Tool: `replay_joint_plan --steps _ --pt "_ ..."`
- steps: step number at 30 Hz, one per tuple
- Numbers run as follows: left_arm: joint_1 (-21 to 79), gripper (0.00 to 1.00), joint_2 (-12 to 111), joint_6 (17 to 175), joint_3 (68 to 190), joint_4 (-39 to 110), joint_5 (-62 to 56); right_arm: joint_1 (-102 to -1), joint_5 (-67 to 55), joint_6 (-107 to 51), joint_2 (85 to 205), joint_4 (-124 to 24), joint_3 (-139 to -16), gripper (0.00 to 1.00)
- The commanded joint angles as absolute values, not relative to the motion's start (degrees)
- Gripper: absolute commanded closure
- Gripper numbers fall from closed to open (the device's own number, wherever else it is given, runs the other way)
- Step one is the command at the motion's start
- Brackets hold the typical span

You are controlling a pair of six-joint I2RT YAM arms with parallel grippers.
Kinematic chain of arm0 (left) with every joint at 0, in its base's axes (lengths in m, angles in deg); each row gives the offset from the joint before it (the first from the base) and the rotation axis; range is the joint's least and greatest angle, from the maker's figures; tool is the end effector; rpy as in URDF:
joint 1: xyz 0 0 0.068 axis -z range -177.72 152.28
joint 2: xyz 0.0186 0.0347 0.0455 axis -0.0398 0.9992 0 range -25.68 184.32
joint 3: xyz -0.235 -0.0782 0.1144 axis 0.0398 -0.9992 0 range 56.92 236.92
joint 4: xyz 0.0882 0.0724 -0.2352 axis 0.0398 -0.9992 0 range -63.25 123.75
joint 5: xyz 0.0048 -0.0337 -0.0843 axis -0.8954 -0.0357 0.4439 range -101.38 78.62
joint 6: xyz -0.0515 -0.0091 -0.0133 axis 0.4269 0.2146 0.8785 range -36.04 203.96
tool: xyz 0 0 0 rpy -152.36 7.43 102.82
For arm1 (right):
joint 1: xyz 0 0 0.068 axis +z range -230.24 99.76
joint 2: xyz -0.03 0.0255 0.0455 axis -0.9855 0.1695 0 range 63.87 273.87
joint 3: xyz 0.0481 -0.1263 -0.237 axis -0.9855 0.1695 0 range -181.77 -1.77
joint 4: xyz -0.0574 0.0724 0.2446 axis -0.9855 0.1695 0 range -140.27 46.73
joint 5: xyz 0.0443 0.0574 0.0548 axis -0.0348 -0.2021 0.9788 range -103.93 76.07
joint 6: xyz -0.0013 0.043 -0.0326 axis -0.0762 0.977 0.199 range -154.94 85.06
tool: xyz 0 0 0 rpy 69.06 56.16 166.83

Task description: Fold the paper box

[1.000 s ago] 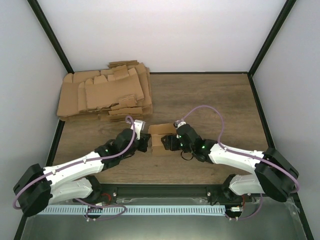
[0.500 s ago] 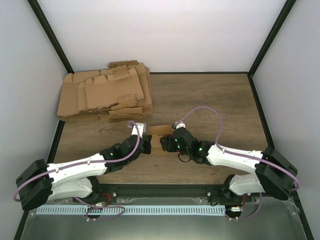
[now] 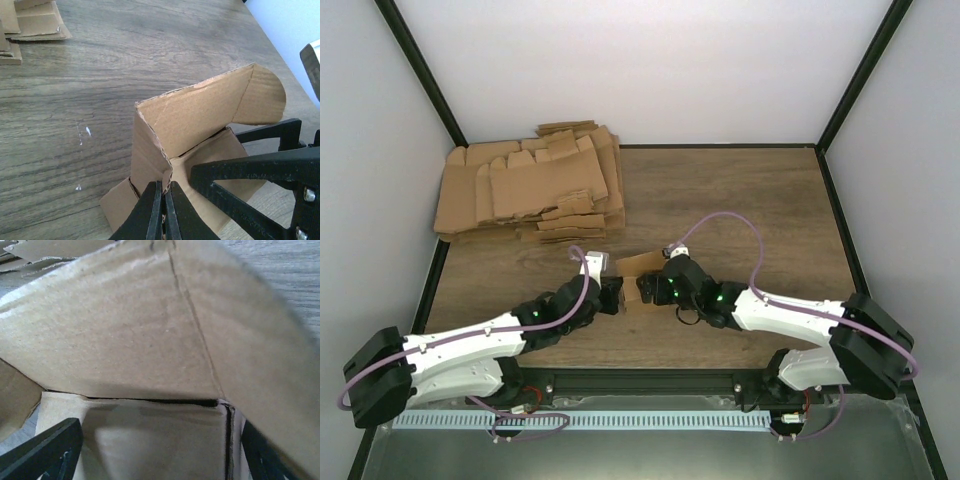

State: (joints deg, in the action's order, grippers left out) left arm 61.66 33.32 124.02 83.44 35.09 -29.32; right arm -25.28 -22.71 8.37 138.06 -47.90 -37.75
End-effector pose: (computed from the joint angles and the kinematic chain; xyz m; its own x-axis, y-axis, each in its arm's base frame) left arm 0.1191 -0.1795 0.2030 -0.6421 -0.1172 -0.7576 0.3545 0.8309 -0.4289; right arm 0.1541 0.2103 0.1921 -0.7811 0.0668 -0.6208 -0.2842 0.8473 0.4488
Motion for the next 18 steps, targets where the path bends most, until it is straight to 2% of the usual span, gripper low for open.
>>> replay_joint_plan --steps 1,3,13,18 --pt "62.61 0.96 34.89 125.44 82.88 33.56 -26.88 -24.6 -23.45 5.72 135.52 -46.2 -40.03 0.06" --pt "62.59 0.96 34.67 124.39 83.95 32.14 -27.96 -24.6 -24.14 4.39 132.76 -44.76 -39.28 0.01" --pt "62.64 0.95 34.62 120.84 86.24 29.78 -29.31 -24.82 -26.09 5.48 123.23 -31.32 -40.56 0.0" --pt "62.62 0.81 33.82 121.38 87.23 28.02 -29.14 -25.4 -25.25 4.08 120.82 -26.22 -42.38 0.02"
